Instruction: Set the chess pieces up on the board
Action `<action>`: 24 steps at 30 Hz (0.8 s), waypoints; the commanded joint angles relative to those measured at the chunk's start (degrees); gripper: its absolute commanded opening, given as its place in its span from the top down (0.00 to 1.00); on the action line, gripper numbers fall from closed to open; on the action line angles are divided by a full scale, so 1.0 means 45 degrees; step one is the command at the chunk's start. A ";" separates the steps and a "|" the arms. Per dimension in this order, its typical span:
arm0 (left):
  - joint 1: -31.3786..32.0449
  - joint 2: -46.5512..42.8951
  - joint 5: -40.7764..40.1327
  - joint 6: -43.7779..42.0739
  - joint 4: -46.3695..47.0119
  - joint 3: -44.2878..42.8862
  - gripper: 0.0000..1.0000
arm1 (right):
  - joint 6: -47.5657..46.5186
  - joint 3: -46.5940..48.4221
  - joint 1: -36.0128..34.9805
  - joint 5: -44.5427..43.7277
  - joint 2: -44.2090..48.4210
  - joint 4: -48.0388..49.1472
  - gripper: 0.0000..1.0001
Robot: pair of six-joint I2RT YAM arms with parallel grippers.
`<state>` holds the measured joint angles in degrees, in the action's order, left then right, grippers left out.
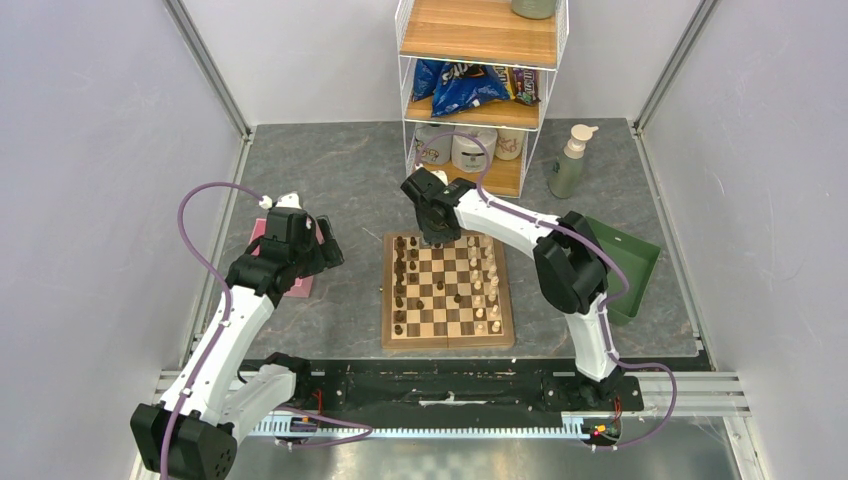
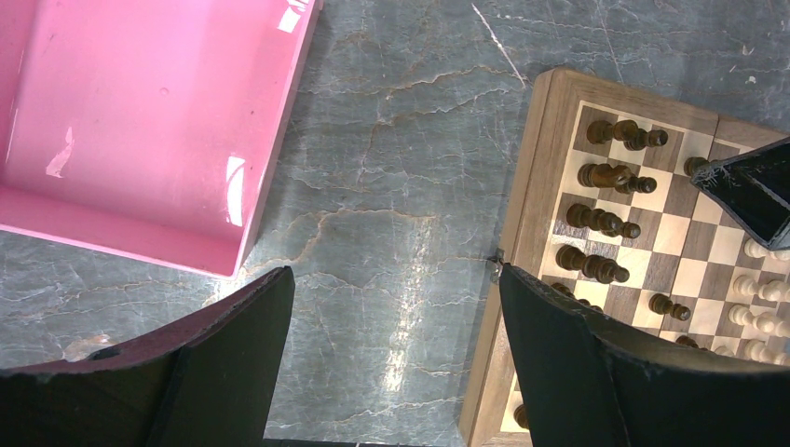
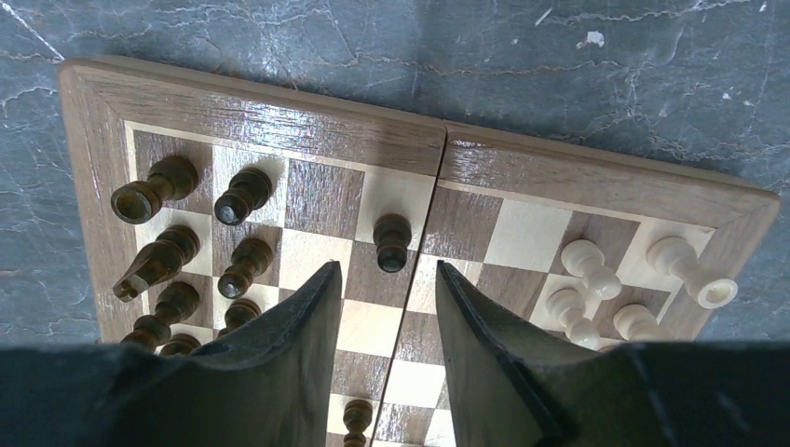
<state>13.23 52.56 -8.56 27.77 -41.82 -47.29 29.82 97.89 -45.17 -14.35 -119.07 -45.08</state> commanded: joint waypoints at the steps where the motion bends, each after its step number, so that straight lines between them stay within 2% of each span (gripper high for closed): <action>1: -0.0049 -0.0092 0.0066 -0.0384 0.0368 0.0020 0.12 | -0.0273 0.0696 0.0071 0.0133 -0.0257 0.0154 0.53; 14: -0.0048 0.0016 0.0109 -0.0396 0.0368 0.0020 0.12 | -0.0563 0.0924 0.0175 -0.0089 -0.0610 0.0135 0.79; 21: -0.0050 0.0059 0.0159 -0.0406 0.0371 -0.0002 0.12 | -0.0636 0.0835 0.0157 0.0047 -0.0354 0.0115 0.89; 24: -0.0045 0.0058 0.0151 -0.0415 0.0373 0.0001 0.12 | -0.0540 0.0553 0.0037 0.0248 0.0145 0.0116 0.90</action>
<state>13.23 52.88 -8.40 27.77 -41.82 -47.27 27.55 99.70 -44.56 -13.82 -121.67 -44.80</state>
